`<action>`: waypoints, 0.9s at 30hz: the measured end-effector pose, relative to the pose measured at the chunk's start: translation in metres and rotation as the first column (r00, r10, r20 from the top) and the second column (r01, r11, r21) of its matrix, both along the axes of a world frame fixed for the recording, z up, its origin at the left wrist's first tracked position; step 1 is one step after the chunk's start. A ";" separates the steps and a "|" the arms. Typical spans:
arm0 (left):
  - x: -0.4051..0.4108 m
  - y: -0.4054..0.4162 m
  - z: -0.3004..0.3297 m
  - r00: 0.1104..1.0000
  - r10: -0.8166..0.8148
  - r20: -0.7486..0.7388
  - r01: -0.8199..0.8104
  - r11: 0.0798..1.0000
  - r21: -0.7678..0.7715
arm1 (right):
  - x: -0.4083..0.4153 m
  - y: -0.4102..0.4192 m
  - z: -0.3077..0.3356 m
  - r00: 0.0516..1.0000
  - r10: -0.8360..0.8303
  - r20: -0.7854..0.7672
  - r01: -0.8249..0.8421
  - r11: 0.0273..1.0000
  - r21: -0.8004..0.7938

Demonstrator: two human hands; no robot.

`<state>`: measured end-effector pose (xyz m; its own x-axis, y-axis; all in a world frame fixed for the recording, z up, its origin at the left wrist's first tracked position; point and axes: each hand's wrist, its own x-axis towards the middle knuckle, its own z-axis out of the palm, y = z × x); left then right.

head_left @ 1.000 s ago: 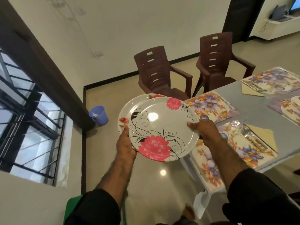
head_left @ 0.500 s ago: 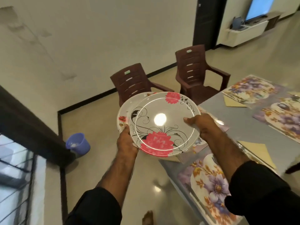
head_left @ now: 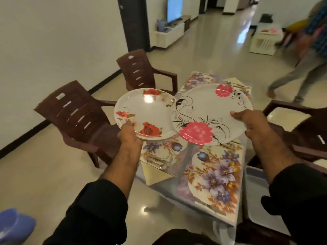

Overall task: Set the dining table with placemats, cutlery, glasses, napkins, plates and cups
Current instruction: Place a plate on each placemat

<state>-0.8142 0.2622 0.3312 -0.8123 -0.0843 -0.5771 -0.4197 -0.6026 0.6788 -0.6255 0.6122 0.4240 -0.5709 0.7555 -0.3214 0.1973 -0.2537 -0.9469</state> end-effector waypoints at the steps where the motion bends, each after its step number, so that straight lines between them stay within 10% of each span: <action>1: 0.004 0.009 0.007 1.000 0.004 0.003 -0.004 0.999 -0.039 | 0.013 0.011 -0.007 0.999 -0.036 0.012 0.036 0.999 -0.020; 8: 0.028 0.051 0.004 0.995 -0.088 0.052 0.097 0.974 -0.205 | 0.083 0.078 -0.081 0.975 -0.175 0.135 0.189 0.976 -0.105; 27: 0.092 0.100 -0.002 0.989 0.101 0.111 -0.057 0.936 -0.348 | 0.082 0.088 -0.216 0.890 0.079 0.449 -0.052 0.996 -0.070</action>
<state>-0.7227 0.3621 0.3289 -0.7179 -0.3564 -0.5980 -0.4752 -0.3769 0.7951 -0.5431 0.7002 0.2078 -0.4021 0.6952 -0.5958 0.6179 -0.2742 -0.7369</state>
